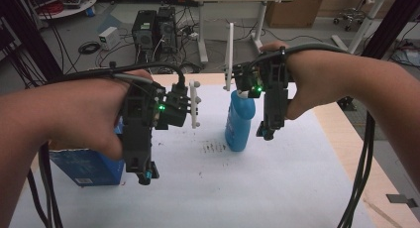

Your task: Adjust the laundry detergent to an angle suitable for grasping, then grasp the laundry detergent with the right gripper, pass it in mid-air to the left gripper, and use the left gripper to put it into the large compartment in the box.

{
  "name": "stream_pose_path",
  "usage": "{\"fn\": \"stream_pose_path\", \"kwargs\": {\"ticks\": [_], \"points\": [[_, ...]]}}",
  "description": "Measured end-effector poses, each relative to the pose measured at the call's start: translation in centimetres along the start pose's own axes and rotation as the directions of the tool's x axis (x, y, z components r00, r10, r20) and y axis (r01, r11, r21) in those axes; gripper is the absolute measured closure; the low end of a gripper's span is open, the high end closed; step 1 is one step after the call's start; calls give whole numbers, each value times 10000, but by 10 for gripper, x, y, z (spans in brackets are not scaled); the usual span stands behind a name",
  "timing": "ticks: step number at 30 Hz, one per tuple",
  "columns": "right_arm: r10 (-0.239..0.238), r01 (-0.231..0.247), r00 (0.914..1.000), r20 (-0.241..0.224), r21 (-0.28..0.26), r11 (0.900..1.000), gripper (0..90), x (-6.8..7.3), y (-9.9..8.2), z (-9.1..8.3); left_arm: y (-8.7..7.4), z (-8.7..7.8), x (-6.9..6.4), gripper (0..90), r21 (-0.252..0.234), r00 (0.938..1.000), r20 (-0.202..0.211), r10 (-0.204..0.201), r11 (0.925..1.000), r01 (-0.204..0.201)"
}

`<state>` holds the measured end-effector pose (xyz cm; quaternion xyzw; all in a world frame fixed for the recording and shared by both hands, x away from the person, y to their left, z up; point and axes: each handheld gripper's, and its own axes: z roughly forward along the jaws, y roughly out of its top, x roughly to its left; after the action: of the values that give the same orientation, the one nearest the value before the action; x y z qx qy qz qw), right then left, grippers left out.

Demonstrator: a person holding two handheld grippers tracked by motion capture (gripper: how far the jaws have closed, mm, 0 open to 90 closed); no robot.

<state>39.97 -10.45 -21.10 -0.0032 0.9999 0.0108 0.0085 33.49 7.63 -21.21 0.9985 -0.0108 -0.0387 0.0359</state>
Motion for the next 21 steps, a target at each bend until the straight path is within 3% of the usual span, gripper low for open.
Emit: {"fn": "stream_pose_path", "kwargs": {"ticks": [21], "points": [[49, -48, 9999, 93, -19, 10000, 9, 2, -5, -2, 5, 0, -5, 17, 139, 10000, 7, 2, 9999, -2]]}}
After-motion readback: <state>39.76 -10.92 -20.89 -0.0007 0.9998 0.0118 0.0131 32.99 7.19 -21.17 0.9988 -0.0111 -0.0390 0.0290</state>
